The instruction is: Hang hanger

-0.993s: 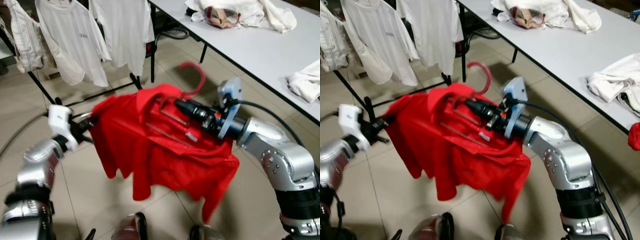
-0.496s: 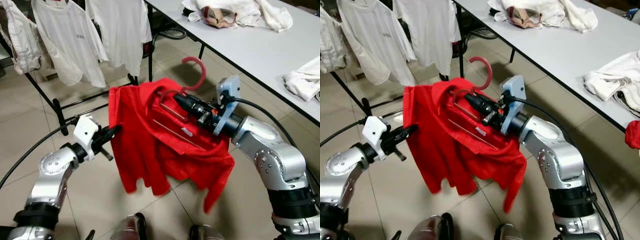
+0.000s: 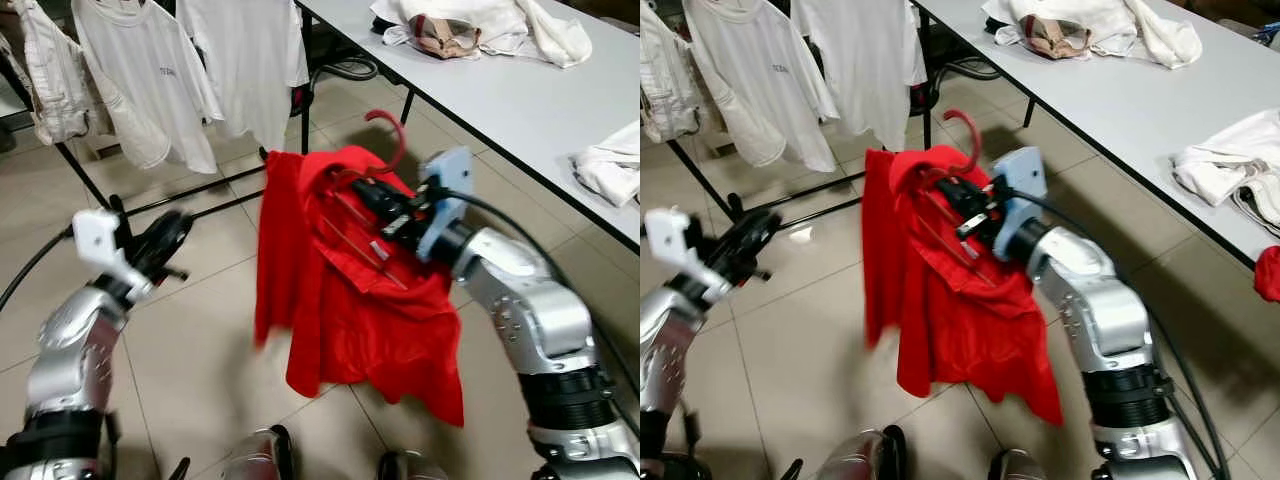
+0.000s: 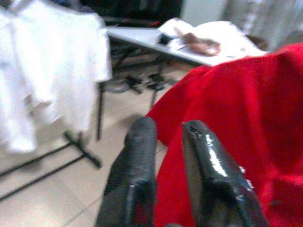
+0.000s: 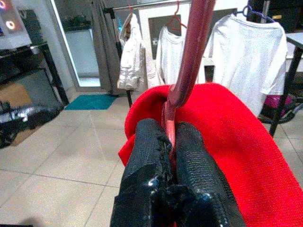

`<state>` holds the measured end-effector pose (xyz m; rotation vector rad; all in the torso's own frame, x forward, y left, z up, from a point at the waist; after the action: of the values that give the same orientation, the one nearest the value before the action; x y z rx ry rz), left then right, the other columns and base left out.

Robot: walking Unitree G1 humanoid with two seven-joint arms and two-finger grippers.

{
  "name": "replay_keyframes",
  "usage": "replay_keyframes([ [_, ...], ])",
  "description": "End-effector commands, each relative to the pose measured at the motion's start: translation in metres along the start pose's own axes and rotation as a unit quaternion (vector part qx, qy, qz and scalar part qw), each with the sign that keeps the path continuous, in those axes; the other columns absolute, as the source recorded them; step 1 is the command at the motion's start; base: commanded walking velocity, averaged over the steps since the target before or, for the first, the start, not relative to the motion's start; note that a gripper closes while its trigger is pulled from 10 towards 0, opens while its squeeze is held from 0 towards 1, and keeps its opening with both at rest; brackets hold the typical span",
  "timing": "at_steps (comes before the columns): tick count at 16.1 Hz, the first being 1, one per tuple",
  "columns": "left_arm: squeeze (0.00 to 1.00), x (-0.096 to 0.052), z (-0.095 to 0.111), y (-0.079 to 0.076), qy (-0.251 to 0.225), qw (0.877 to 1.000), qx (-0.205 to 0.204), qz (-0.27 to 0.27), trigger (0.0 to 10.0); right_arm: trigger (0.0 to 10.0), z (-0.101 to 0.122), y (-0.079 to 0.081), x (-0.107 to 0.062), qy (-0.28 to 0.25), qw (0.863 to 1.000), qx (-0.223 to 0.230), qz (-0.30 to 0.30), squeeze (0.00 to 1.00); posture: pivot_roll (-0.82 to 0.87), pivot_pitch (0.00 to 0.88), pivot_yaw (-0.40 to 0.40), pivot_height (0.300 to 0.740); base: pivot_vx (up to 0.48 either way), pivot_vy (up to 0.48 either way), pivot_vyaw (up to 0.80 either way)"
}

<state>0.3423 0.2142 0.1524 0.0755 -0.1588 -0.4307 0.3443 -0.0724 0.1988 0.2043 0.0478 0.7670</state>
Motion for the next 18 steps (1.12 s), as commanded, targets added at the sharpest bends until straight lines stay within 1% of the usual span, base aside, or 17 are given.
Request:
replay_keyframes([
  [1, 1.0, 0.014, 0.008, -0.024, -0.012, 0.999, -0.006, -0.048, 10.0, 0.0, 0.007, 0.008, 0.004, -0.01, 1.0, -0.017, 0.009, 0.0, -0.08, 0.124, 0.031, 0.74, 0.0, 0.0, 0.0],
  [2, 1.0, 0.023, 0.013, -0.039, -0.022, 0.997, -0.016, -0.071, 10.0, 0.0, 0.006, 0.009, 0.005, -0.009, 1.0, -0.016, 0.005, 0.0, -0.08, 0.124, 0.032, 0.74, 0.0, 0.0, 0.0],
  [3, 1.0, 0.039, 0.019, -0.063, -0.036, 0.994, -0.026, -0.102, 10.0, 0.0, 0.006, 0.014, 0.008, -0.011, 1.0, -0.015, 0.008, 0.0, -0.08, 0.121, 0.036, 0.74, 0.0, 0.0, 0.0],
  [4, 1.0, 0.05, 0.019, -0.078, -0.039, 0.992, -0.03, -0.113, 10.0, 0.0, 0.007, 0.017, 0.01, -0.012, 1.0, -0.018, 0.005, 0.0, -0.08, 0.12, 0.039, 0.74, 0.0, 0.0, 0.0],
  [5, 1.0, 0.056, 0.018, -0.083, -0.038, 0.993, -0.033, -0.106, 10.0, 0.0, 0.007, 0.019, 0.012, -0.013, 1.0, -0.018, 0.006, 0.0, -0.09, 0.119, 0.041, 0.74, 0.0, 0.0, 0.0],
  [6, 0.37, 0.061, 0.018, -0.084, -0.043, 0.994, -0.037, -0.091, 10.0, 0.0, 0.007, 0.023, 0.013, -0.016, 1.0, -0.019, 0.014, 0.0, -0.09, 0.119, 0.043, 0.74, 0.0, 0.0, 0.0],
  [7, 0.0, 0.065, 0.021, -0.088, -0.052, 0.993, -0.052, -0.09, 10.0, 0.0, 0.007, 0.027, 0.013, -0.017, 0.999, -0.018, 0.022, 0.0, -0.09, 0.119, 0.043, 0.74, 0.0, 0.0, 0.0],
  [8, 0.0, 0.066, 0.024, -0.095, -0.057, 0.991, -0.068, -0.101, 10.0, 0.0, 0.006, 0.029, 0.014, -0.018, 0.999, -0.016, 0.026, 0.0, -0.08, 0.119, 0.042, 0.74, 0.0, 0.0, 0.0],
  [9, 0.0, 0.068, 0.016, -0.096, -0.033, 0.994, -0.051, -0.093, 10.0, 0.0, 0.005, 0.032, 0.015, -0.018, 0.999, -0.014, 0.032, 0.0, -0.08, 0.118, 0.043, 0.74, 0.0, 0.0, 0.0],
  [10, 0.0, 0.07, 0.006, -0.089, -0.007, 0.998, -0.028, -0.061, 10.0, 0.0, 0.005, 0.035, 0.015, -0.019, 0.999, -0.012, 0.038, 0.0, -0.08, 0.117, 0.044, 0.74, 0.0, 0.0, 0.0],
  [11, 0.0, 0.071, 0.005, -0.084, -0.005, 0.999, -0.024, -0.043, 8.3, 0.0, 0.005, 0.036, 0.015, -0.02, 0.999, -0.01, 0.04, 0.0, -0.08, 0.117, 0.043, 0.74, 0.0, 0.0, 0.0],
  [12, 0.0, 0.071, 0.005, -0.084, -0.006, 0.999, -0.024, -0.04, 5.0, 0.0, 0.005, 0.036, 0.015, -0.021, 0.999, -0.01, 0.04, 0.0, -0.08, 0.117, 0.043, 0.74, 0.0, 0.0, 0.0],
  [13, 0.0, 0.071, 0.004, -0.081, -0.002, 1.0, -0.007, -0.03, 0.0, 0.0, 0.006, 0.036, 0.015, -0.023, 0.999, -0.008, 0.04, 0.0, -0.08, 0.119, 0.041, 0.74, 0.0, 0.0, 0.0],
  [15, 0.0, 0.072, 0.005, -0.077, -0.003, 1.0, 0.014, -0.012, 0.0, 0.0, 0.008, 0.036, 0.016, -0.026, 0.999, -0.005, 0.041, 0.0, -0.08, 0.119, 0.038, 0.74, 0.0, 0.0, 0.0],
  [17, 0.0, 0.072, 0.007, -0.078, -0.007, 1.0, 0.014, -0.009, 0.0, 0.0, 0.008, 0.035, 0.016, -0.027, 0.999, -0.004, 0.04, 0.0, -0.08, 0.119, 0.037, 0.74, 0.0, 0.0, 0.0],
  [18, 0.0, 0.073, 0.01, -0.079, -0.019, 1.0, 0.015, -0.007, 0.0, 0.0, 0.008, 0.034, 0.016, -0.027, 0.999, -0.004, 0.035, 0.0, -0.08, 0.119, 0.038, 0.74, 0.0, 0.0, 0.0],
])
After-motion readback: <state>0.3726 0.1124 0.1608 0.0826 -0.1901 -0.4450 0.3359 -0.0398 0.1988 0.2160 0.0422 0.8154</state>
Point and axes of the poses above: a point about 5 cm out from each wrist's last joint towards the gripper, its own x axis pointing out of the wrist towards the gripper, its own z axis along the axis of the wrist's last joint, y = z × x, the point moved 5 cm from there along x, pointing out of the wrist towards the gripper, and after that the axes turned 10 degrees about x, right-handed, at the moved point
